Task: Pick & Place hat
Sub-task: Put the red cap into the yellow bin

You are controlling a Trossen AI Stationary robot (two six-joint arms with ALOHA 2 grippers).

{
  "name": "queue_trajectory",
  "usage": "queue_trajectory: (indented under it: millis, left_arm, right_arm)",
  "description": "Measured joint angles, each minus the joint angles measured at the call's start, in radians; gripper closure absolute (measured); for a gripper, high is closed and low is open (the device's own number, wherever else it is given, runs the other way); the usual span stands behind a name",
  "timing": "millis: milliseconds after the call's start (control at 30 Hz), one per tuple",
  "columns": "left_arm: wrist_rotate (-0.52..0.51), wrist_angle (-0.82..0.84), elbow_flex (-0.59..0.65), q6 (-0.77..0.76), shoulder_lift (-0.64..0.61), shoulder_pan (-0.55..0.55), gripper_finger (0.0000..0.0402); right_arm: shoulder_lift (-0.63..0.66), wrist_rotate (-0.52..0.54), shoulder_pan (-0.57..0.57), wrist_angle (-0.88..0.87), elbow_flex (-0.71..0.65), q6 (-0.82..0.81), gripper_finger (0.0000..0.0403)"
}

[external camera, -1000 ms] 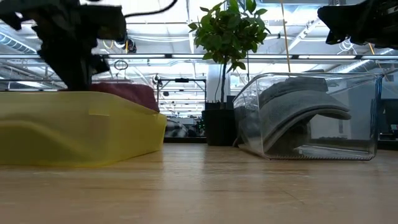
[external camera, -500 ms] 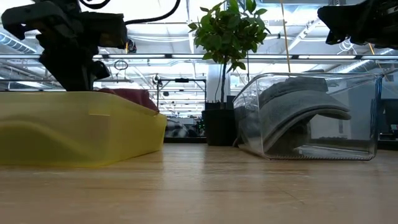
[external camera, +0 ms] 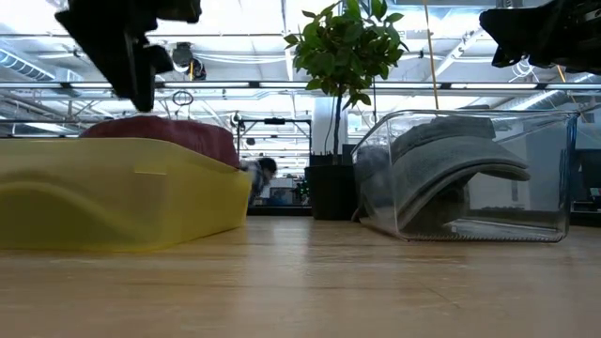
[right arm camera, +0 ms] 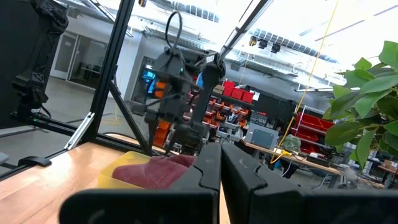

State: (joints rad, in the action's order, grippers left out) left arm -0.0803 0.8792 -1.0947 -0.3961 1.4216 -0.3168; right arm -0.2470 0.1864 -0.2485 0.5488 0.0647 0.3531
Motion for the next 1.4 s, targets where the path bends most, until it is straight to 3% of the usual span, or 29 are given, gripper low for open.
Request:
queue_trajectory:
  millis: [233,333,433,500,633,767,1100,1167,1300,1400]
  left_arm:
    - [-0.178,0.077,-0.159,0.17,-0.008,0.003,0.0226]
    - [-0.212,0.08,-0.194,0.311,-0.036,0.048,0.0268]
    - [-0.193,0.077,-0.199,0.4,-0.075,0.148,0.0343]
    - [-0.127,0.06,-0.197,0.457,-0.102,0.241,0.0385]
    - [0.094,-0.131,-0.088,0.588,-0.182,0.434,0.0395]
    - [0.35,-0.417,0.12,0.647,-0.232,0.599,0.0397]
    - [0.615,-0.961,0.542,0.708,-0.292,0.847,0.0399]
    - [0.653,-1.044,0.584,0.696,-0.301,0.88,0.0399]
    - [0.678,-1.13,0.624,0.661,-0.305,0.911,0.0395]
    - [0.678,-1.135,0.628,0.669,-0.304,0.911,0.0392]
  right_arm:
    - [0.0,0.0,0.0,0.004,0.0,0.004,0.0403]
    - [0.0,0.0,0.0,0.009,0.0,0.005,0.0403]
    - [0.0,0.0,0.0,0.007,0.0,0.007,0.0403]
    - [0.0,0.0,0.0,0.001,0.0,0.007,0.0403]
    - [0.0,0.004,0.0,0.001,0.0,0.007,0.0403]
    - [0.0,0.058,0.0,-0.003,0.0,0.008,0.0403]
    - [-0.011,0.113,0.0,-0.007,0.0,0.007,0.0403]
    - [-0.021,0.183,0.0,-0.009,0.005,-0.049,0.0403]
    - [-0.077,0.495,0.001,-0.14,0.077,-0.131,0.0403]
    - [-0.147,0.669,0.0,-0.24,0.161,-0.182,0.0403]
